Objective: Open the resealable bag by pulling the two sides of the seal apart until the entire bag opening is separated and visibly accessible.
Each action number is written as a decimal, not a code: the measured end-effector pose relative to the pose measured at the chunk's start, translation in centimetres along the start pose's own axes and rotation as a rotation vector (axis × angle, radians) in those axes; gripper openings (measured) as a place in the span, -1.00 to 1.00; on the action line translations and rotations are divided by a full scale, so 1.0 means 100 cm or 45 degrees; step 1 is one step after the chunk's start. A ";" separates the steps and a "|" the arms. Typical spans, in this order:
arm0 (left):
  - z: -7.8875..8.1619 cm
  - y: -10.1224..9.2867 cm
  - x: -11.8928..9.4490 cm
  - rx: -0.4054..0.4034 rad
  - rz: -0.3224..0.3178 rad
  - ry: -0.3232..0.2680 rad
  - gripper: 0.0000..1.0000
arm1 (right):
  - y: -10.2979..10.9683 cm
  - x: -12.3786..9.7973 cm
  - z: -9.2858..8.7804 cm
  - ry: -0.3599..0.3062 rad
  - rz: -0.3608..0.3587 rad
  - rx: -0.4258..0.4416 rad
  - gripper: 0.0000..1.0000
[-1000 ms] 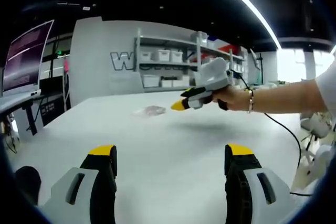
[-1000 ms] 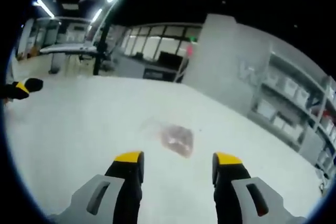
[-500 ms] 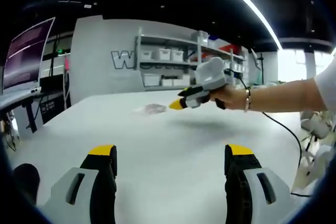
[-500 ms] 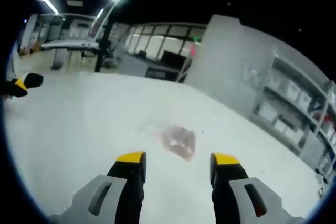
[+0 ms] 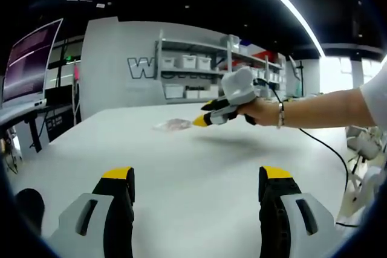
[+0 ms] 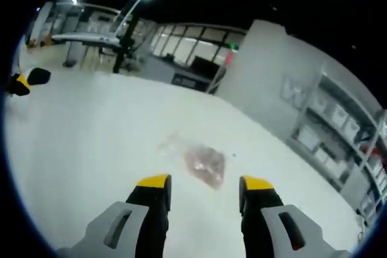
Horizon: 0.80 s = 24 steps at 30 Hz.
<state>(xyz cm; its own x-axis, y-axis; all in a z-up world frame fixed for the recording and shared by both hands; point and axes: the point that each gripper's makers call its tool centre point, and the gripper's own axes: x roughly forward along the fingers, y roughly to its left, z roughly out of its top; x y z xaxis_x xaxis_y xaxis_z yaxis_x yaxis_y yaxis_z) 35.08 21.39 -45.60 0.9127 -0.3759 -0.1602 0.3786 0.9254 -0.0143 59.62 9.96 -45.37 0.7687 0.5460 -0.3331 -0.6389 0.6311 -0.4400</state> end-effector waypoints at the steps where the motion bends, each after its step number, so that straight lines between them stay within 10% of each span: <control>1: 0.000 0.000 0.000 0.003 0.000 0.001 0.66 | 0.001 0.001 0.001 -0.004 0.001 0.003 -0.13; 24: -0.001 0.005 -0.003 0.000 0.010 0.000 0.66 | 0.007 0.021 0.001 0.013 0.045 -0.181 -0.24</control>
<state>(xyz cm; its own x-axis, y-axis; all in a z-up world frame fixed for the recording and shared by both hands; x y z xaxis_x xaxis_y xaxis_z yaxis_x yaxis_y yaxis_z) 34.94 21.98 -45.67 0.9157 -0.3685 -0.1603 0.3713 0.9284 -0.0128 60.74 11.62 -46.29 0.7466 0.5603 -0.3587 -0.6554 0.5269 -0.5411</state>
